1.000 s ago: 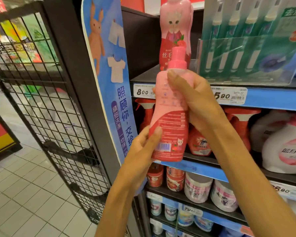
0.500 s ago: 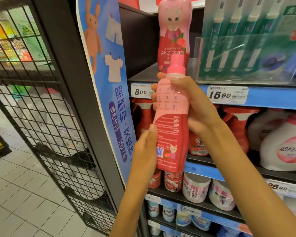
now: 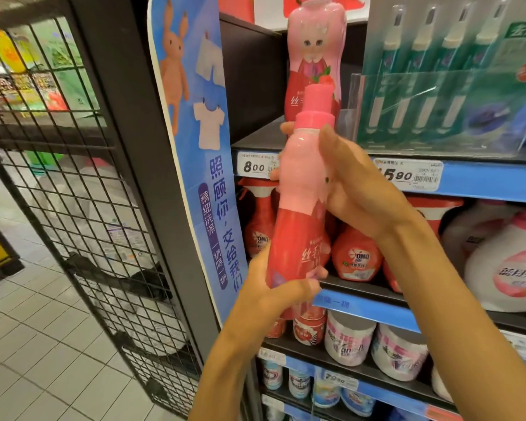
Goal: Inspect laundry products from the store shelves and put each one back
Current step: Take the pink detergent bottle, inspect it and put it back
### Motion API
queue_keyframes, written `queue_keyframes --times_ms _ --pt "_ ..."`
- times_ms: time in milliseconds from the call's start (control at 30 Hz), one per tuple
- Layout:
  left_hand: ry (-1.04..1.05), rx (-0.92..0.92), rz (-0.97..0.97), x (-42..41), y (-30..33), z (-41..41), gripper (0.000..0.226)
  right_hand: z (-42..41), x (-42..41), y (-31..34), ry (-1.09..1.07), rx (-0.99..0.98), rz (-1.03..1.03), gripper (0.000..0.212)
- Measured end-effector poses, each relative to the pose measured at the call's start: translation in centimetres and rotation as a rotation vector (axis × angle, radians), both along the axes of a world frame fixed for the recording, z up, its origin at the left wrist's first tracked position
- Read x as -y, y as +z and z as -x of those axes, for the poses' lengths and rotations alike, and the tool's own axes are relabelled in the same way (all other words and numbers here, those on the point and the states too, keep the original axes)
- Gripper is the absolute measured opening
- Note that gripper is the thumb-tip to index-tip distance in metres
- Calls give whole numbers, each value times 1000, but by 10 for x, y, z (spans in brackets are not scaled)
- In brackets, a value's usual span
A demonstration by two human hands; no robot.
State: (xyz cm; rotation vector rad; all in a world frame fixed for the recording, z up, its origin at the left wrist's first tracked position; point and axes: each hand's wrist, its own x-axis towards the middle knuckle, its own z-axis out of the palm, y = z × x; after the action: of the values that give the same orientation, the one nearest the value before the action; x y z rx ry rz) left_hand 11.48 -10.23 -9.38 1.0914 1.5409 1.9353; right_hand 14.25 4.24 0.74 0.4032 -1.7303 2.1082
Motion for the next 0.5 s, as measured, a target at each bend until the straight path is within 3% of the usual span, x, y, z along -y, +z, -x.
queue_keyframes --times_ms 67,200,333,500 --pt "-129 78 -30 1 -2 -1 42 2 3 -5 48 -4 68 49" --pt "-83 178 37 1 -2 -5 64 5 6 -10 -21 -22 143 25" --pt "58 68 59 3 9 0 28 1 1 -6 -216 -33 20 34" --pt "123 105 -2 3 21 -10 36 -1 -1 2 -147 55 16 42"
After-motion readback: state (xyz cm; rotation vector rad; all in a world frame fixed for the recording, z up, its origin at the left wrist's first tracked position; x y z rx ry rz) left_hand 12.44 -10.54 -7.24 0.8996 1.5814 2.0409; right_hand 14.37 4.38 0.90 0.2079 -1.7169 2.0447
